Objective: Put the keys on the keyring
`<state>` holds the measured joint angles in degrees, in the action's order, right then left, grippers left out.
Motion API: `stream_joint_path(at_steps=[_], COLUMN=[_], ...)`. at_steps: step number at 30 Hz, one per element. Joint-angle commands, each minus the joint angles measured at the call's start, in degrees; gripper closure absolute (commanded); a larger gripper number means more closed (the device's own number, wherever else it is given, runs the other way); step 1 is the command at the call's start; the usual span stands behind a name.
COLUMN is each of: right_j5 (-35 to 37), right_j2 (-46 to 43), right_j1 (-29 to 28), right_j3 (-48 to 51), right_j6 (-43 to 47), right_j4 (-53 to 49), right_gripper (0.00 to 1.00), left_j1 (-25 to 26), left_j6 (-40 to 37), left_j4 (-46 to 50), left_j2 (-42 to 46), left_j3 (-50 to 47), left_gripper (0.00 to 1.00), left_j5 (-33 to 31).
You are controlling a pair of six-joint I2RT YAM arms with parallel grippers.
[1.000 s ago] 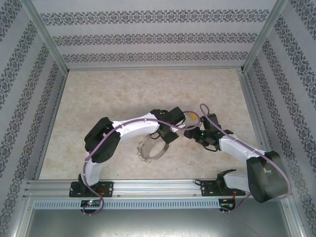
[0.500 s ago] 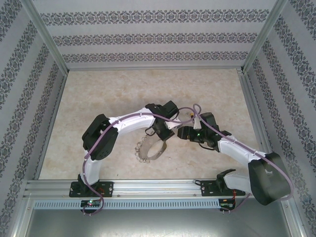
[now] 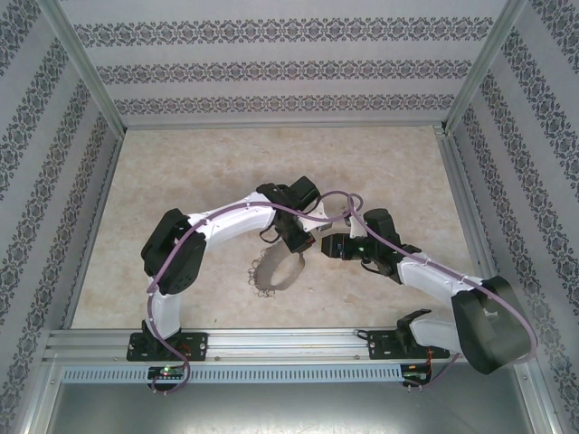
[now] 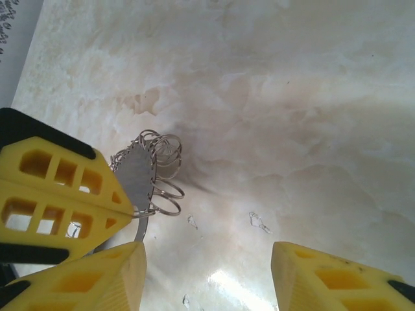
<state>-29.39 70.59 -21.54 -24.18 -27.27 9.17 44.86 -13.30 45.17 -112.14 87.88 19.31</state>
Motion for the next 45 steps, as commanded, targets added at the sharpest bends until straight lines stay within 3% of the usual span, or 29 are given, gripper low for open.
stream_joint_path(at_steps=[1, 7, 20, 26, 30, 34, 39, 45], right_j5=[1.6, 6.3, 7.6, 8.0, 7.9, 5.9, 1.2, -0.9], right_j2=[0.9, 0.1, -3.5, -5.1, -5.7, -5.1, -1.2, 8.0], right_j1=[-0.3, 0.2, 1.1, 1.1, 1.2, 1.0, -2.4, -8.4], right_j3=[1.0, 1.6, 2.0, 2.0, 2.0, 1.5, -1.8, -7.4], right_j6=[-1.5, -3.5, -4.0, -4.1, -4.1, -3.1, 1.0, 6.9], right_j4=[2.4, -0.7, -3.9, -4.9, -5.4, -5.5, -6.3, -7.9], right_gripper=[0.46, 0.45, 0.43, 0.4, 0.38, 0.38, 0.42, 0.47], left_j1=[-0.8, -0.8, -0.9, -1.6, -3.2, -5.8, -9.1, -10.3], left_j6=[-3.9, -5.6, -6.7, -4.8, -1.8, 5.7, 17.6, 22.5], left_j4=[5.5, 12.0, 13.9, 11.4, 6.2, -6.2, -23.3, -28.2], left_j2=[-2.0, -7.4, -12.4, -10.5, -5.2, 4.2, 15.4, 21.8], left_j3=[3.5, 8.8, 12.4, 12.2, 9.2, -0.9, -15.8, -21.8], left_gripper=[1.0, 1.0, 1.0, 0.76, 0.63, 0.54, 0.49, 0.47], left_j5=[1.1, 2.1, 3.7, 4.0, 6.4, 8.9, 10.4, 7.4])
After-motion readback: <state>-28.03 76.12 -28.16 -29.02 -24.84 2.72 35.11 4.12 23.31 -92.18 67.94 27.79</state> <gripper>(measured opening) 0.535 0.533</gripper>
